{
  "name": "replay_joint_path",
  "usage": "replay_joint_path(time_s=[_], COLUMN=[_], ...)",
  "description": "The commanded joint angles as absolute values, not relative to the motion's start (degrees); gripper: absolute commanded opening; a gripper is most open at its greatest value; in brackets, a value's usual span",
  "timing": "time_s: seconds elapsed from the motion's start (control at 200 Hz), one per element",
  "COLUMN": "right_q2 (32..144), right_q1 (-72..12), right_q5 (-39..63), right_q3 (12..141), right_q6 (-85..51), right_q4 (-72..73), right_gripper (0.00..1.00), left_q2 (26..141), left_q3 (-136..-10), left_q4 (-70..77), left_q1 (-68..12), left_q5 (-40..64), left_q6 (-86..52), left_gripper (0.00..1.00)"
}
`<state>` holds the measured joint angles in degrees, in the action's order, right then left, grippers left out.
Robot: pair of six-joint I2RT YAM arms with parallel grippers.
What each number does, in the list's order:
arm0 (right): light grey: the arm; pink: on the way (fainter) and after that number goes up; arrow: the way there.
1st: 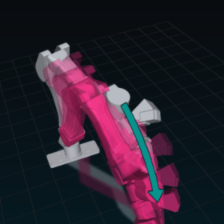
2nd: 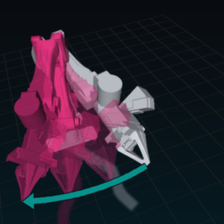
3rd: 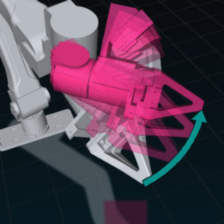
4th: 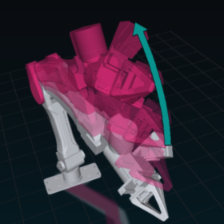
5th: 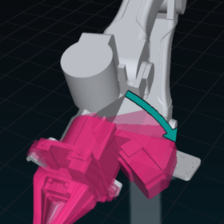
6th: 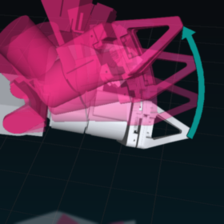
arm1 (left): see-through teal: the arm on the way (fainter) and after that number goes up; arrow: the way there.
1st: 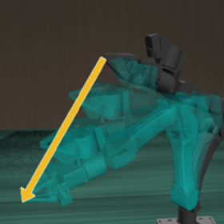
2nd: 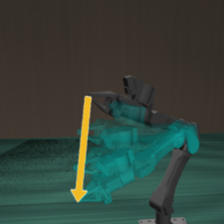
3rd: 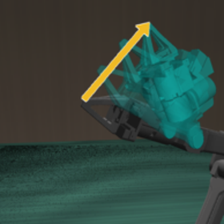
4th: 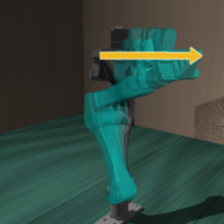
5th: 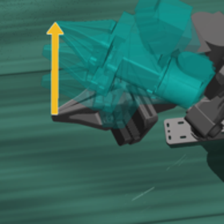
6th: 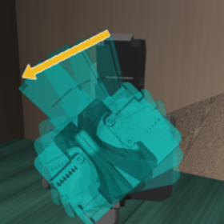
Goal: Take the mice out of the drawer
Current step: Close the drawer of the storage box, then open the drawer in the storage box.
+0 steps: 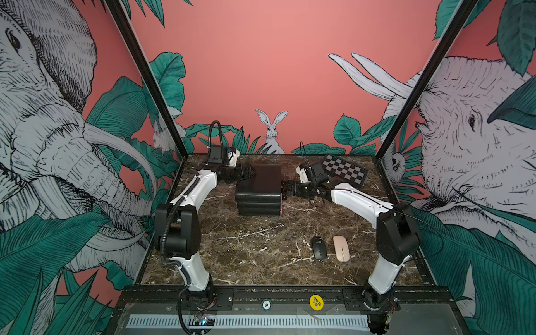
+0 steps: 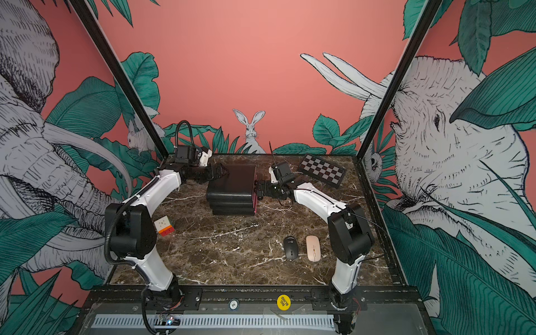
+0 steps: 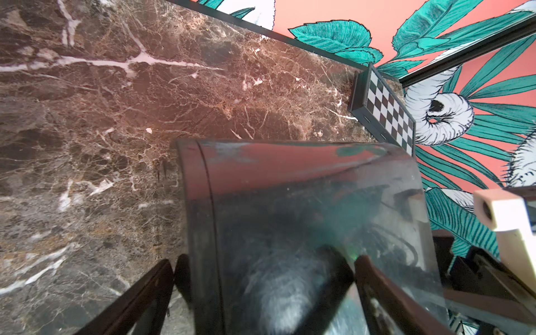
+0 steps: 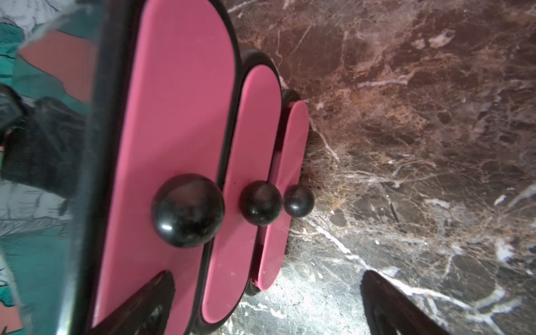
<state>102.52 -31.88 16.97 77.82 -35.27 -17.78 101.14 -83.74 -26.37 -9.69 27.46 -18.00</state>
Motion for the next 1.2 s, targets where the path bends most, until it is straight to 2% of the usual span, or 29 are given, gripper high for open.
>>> replay_joint_path(time_s=[0.0, 0.12, 0.235, 0.31, 0.42, 0.67, 0.94, 1.085, 1.195], right_q2=[99.14, 93.87, 87.67, 85.31, 84.95, 94.39, 107.36, 112.33, 115.96], right_q1=[-32.21, -28.95, -25.12, -22.24, -18.74, -15.31, -15.37, -15.34, -15.40], right_q5=[13.79, 12.58, 10.90, 13.42, 21.76, 35.93, 41.91, 47.21, 49.35], right_q3=[77.37, 75.59, 70.74, 68.37, 65.18, 64.91, 66.77, 67.08, 66.94], right_q6=[-33.62, -33.91, -35.98, -38.00, -41.74, -53.09, -61.52, -64.98, -67.34], right_q4=[-19.66, -20.51, -20.95, -18.88, -10.52, 11.41, 23.15, 30.16, 35.47], right_gripper=[0.99, 0.99, 0.99, 0.98, 0.99, 0.99, 0.91, 0.82, 0.80], left_q2=[98.32, 94.13, 90.63, 89.50, 90.82, 96.15, 99.46, 101.57, 103.03], left_q3=[-84.03, -83.63, -84.68, -87.42, -93.72, -102.03, -95.37, -94.70, -93.57], left_q4=[-30.23, -29.70, -29.84, -31.42, -35.62, -42.34, -27.22, -27.29, -27.79], left_q1=[-11.68, -11.32, -10.07, -9.80, -9.88, -15.26, -18.88, -19.26, -19.31], left_q5=[21.88, 13.88, 10.53, 10.97, 17.93, 25.70, 37.93, 37.93, 37.92], left_q6=[-17.15, -17.36, -17.15, -15.37, -13.20, -12.59, -24.36, -25.09, -25.60], left_gripper=[0.98, 0.99, 0.99, 0.98, 0.98, 0.98, 0.98, 0.98, 0.98])
